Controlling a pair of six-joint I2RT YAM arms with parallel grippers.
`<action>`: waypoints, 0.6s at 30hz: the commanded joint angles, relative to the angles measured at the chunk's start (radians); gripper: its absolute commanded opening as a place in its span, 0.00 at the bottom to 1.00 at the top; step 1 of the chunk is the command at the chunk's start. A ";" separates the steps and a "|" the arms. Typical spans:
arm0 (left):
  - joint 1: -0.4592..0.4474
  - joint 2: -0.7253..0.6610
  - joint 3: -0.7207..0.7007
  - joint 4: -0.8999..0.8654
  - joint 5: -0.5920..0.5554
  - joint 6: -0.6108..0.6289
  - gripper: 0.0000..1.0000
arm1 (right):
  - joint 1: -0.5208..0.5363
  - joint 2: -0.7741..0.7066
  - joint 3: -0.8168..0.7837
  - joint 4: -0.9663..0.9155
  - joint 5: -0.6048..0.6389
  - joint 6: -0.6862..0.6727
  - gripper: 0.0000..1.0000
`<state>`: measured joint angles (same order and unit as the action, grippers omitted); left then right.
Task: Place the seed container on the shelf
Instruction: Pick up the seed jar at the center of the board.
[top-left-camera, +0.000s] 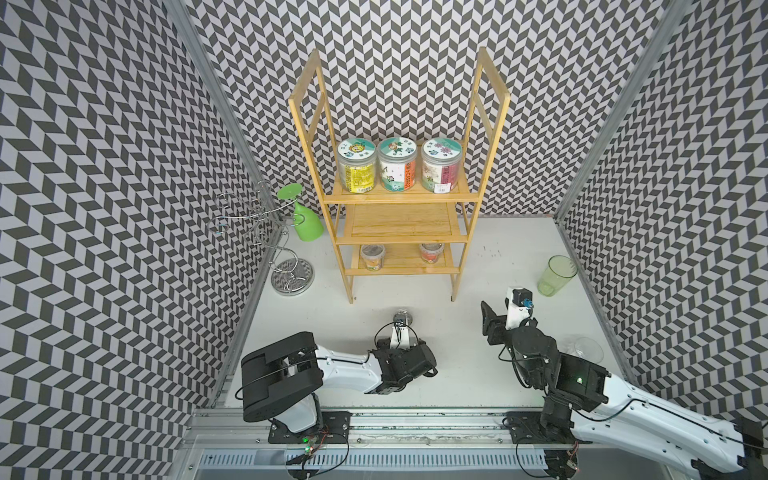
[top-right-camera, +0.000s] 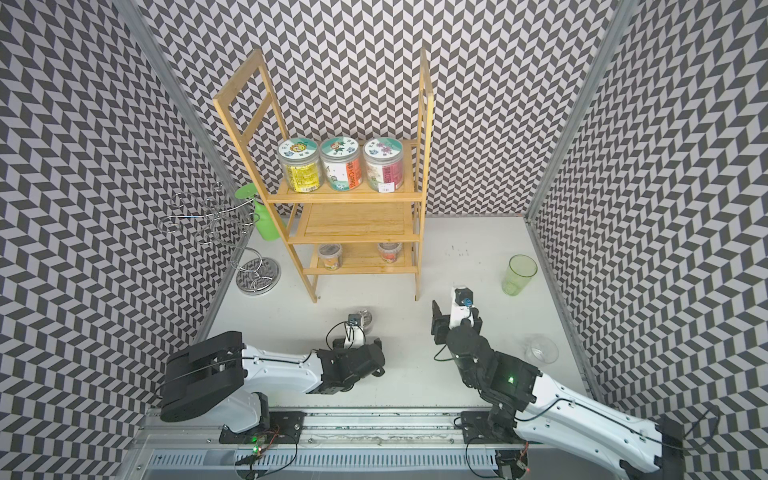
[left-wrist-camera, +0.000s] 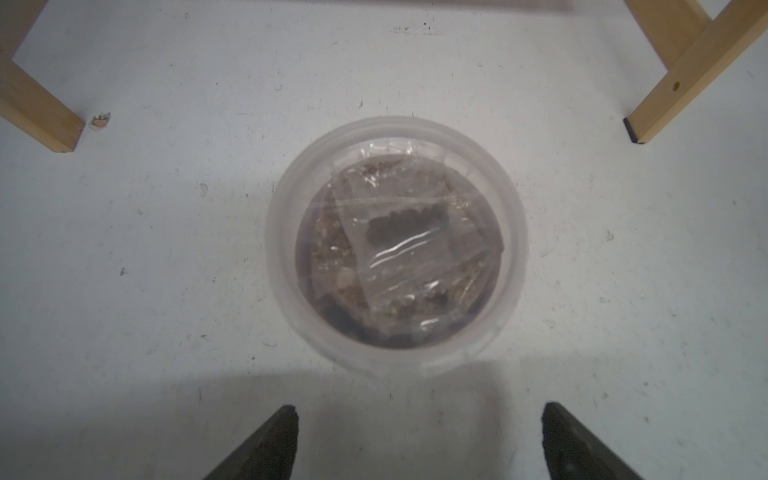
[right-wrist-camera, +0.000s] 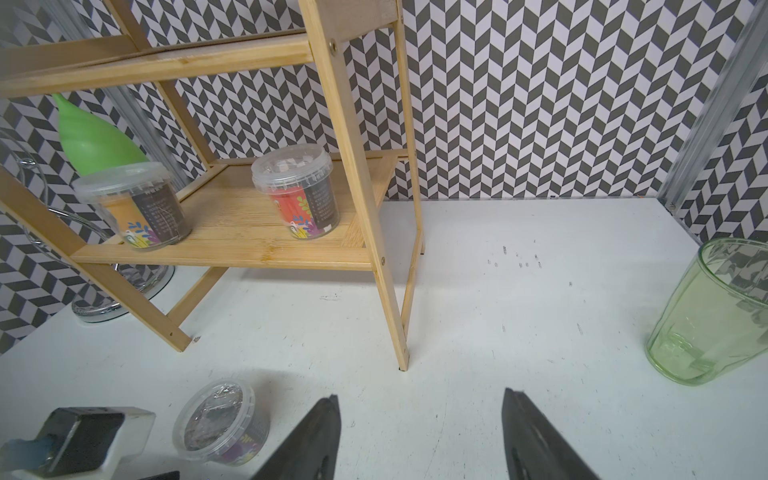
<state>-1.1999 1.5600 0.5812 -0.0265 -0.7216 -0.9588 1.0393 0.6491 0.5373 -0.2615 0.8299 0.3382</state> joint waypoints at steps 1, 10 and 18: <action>0.026 0.007 -0.025 0.052 -0.007 0.006 0.90 | -0.008 -0.001 -0.004 0.030 -0.006 -0.012 0.65; 0.049 -0.005 -0.037 0.096 0.017 0.037 0.85 | -0.027 0.000 -0.014 0.038 -0.021 -0.010 0.65; 0.055 -0.026 -0.051 0.139 0.038 0.075 0.89 | -0.032 -0.026 -0.026 0.028 -0.017 -0.001 0.65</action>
<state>-1.1511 1.5612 0.5430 0.0822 -0.6937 -0.9100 1.0149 0.6415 0.5247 -0.2607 0.8139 0.3332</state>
